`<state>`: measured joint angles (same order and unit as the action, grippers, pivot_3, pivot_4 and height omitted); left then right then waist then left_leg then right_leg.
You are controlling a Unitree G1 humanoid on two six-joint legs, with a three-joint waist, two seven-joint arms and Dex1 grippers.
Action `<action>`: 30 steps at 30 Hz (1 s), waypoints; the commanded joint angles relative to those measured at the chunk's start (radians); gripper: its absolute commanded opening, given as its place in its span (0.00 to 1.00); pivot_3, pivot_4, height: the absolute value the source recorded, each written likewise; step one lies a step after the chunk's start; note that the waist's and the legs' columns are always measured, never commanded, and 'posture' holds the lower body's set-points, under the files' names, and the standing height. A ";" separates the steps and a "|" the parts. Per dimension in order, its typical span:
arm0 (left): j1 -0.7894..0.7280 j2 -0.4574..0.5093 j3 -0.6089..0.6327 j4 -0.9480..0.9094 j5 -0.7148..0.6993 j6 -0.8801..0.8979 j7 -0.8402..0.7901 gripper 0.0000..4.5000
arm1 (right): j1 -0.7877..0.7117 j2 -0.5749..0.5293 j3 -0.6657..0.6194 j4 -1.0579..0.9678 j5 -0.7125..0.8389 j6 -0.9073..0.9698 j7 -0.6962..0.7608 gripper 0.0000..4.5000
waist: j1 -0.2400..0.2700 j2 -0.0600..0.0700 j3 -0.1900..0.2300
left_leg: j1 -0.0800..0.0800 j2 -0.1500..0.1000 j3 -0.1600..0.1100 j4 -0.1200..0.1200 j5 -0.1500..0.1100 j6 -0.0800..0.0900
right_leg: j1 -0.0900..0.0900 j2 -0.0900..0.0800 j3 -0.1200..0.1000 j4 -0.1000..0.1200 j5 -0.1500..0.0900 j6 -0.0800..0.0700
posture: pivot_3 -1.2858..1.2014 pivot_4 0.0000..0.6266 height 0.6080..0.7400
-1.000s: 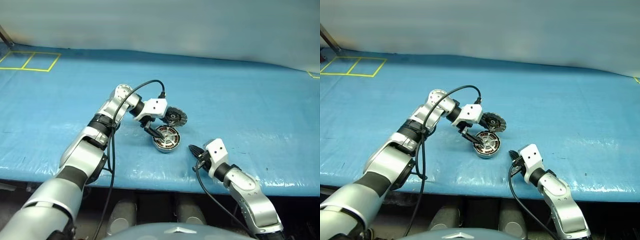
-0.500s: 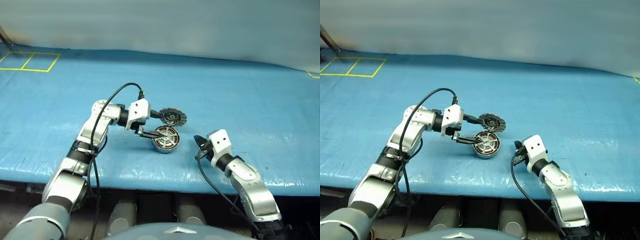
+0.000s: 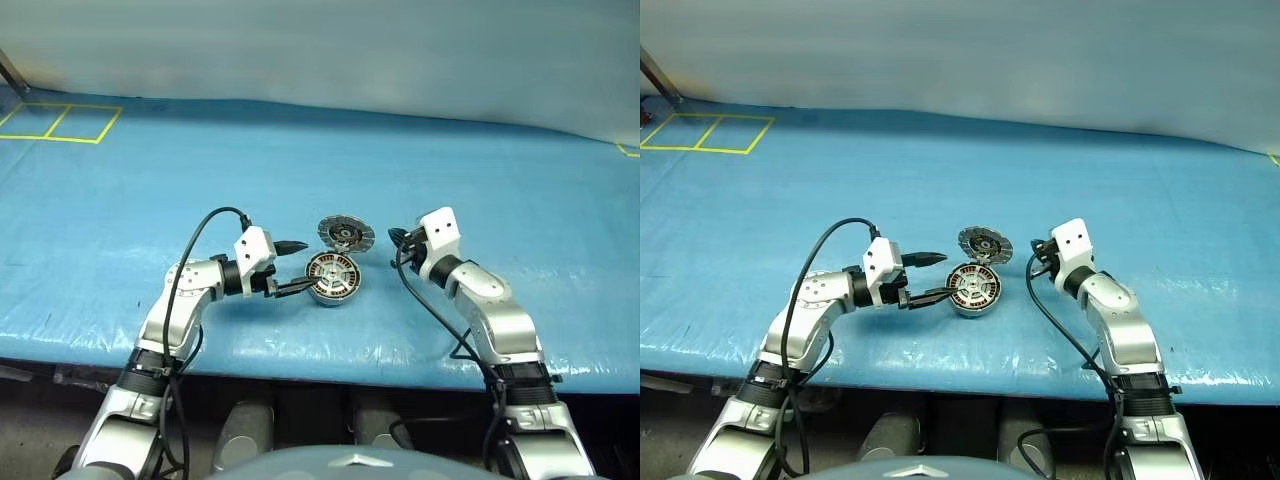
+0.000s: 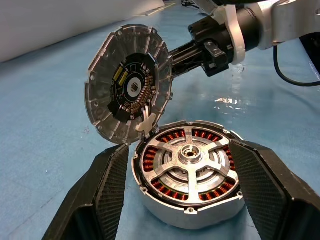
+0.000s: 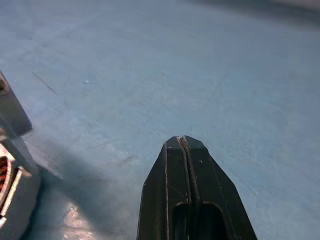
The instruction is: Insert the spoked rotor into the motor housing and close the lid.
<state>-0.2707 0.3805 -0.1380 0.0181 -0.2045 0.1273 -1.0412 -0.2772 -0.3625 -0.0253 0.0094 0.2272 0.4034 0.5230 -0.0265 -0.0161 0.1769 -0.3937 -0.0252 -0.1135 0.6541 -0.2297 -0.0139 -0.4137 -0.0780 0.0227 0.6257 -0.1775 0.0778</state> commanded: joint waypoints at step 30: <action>0.175 0.053 0.067 0.008 -0.177 -0.195 -0.085 0.77 | 0.008 -0.028 0.165 -0.144 0.083 0.060 0.281 0.00 | -0.005 0.001 0.000 | 0.001 0.000 0.000 -0.003 0.000 0.000 | -0.002 0.000 0.000 0.000 -0.001 -0.002 | 0.52 0.24 1.00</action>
<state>-0.0971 0.4260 -0.0862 0.0731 -0.3577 -0.0702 -1.1203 -0.2724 -0.3856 0.1333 -0.1002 0.3178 0.4695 0.8083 -0.0319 -0.0155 0.1771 -0.3928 -0.0248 -0.1132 0.6507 -0.2297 -0.0140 -0.4152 -0.0782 0.0226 0.6256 -0.1789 0.0755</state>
